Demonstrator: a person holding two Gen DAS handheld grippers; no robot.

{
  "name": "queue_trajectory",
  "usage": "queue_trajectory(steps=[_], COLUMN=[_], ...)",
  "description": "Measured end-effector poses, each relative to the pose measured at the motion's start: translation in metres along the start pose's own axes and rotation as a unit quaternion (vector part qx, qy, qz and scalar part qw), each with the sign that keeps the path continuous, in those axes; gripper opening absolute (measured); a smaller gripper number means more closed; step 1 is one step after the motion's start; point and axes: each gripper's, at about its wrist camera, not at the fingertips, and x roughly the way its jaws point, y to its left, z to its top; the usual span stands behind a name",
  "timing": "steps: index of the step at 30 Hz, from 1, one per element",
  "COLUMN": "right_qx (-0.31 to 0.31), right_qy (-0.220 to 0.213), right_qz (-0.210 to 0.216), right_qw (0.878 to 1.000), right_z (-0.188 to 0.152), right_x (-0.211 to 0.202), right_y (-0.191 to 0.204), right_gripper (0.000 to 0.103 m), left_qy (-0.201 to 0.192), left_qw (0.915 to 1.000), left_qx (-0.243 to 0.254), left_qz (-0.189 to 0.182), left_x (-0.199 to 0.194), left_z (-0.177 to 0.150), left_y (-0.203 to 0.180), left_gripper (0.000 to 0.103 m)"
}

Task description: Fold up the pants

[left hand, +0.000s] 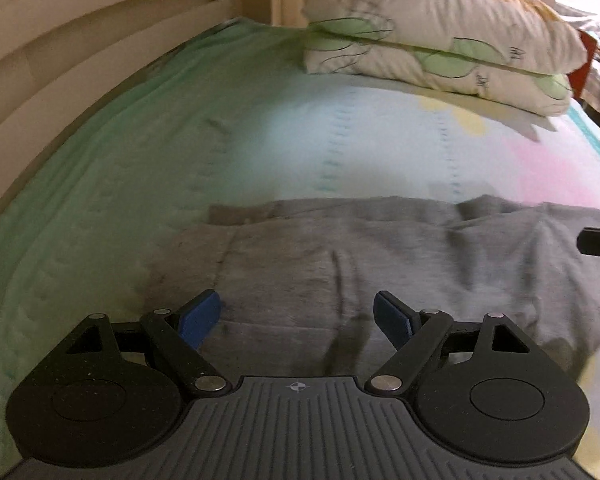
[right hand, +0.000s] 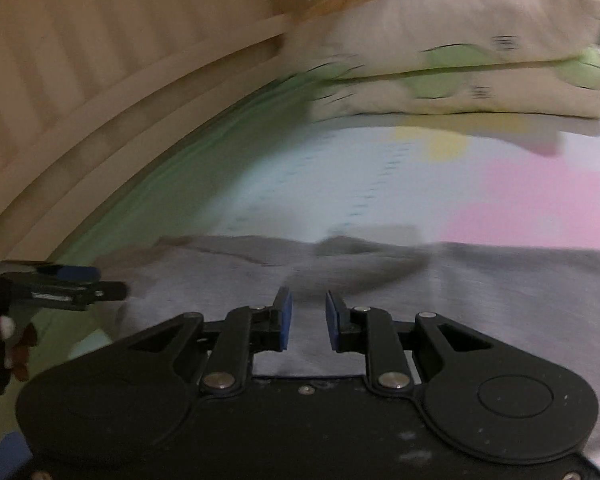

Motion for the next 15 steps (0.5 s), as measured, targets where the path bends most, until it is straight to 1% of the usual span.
queue_trajectory(steps=[2, 4, 6, 7, 9, 12, 15], right_qx=[-0.016, -0.034, -0.056, -0.067, -0.088, -0.117, -0.141], right_qy=[0.009, 0.02, 0.032, 0.038, 0.051, 0.071, 0.087], right_qz=[0.013, 0.022, 0.027, 0.03, 0.032, 0.033, 0.031], right_qw=[1.0, 0.999, 0.998, 0.997, 0.994, 0.99, 0.986], right_z=[0.007, 0.016, 0.023, 0.026, 0.031, 0.037, 0.04], right_x=[0.022, 0.043, 0.067, 0.076, 0.097, 0.125, 0.148], right_y=[0.018, 0.031, 0.045, 0.048, 0.058, 0.064, 0.07], right_gripper=[0.022, 0.022, 0.024, 0.025, 0.026, 0.029, 0.031], left_qy=[0.005, 0.005, 0.011, 0.017, 0.031, 0.038, 0.027], left_qw=[1.0, 0.9998, 0.9994, 0.9993, 0.9992, 0.9988, 0.9987], left_qx=[0.003, 0.018, 0.034, 0.034, 0.02, -0.003, -0.004], left_qz=[0.001, 0.001, 0.002, 0.0, -0.014, -0.03, -0.043], left_x=[0.01, 0.016, 0.028, 0.034, 0.049, 0.061, 0.057], left_z=[0.001, 0.0, 0.002, 0.003, 0.003, 0.002, 0.001], left_y=[0.003, 0.005, 0.006, 0.008, 0.014, 0.026, 0.032], left_gripper=[0.084, 0.089, 0.091, 0.091, 0.094, 0.103, 0.102])
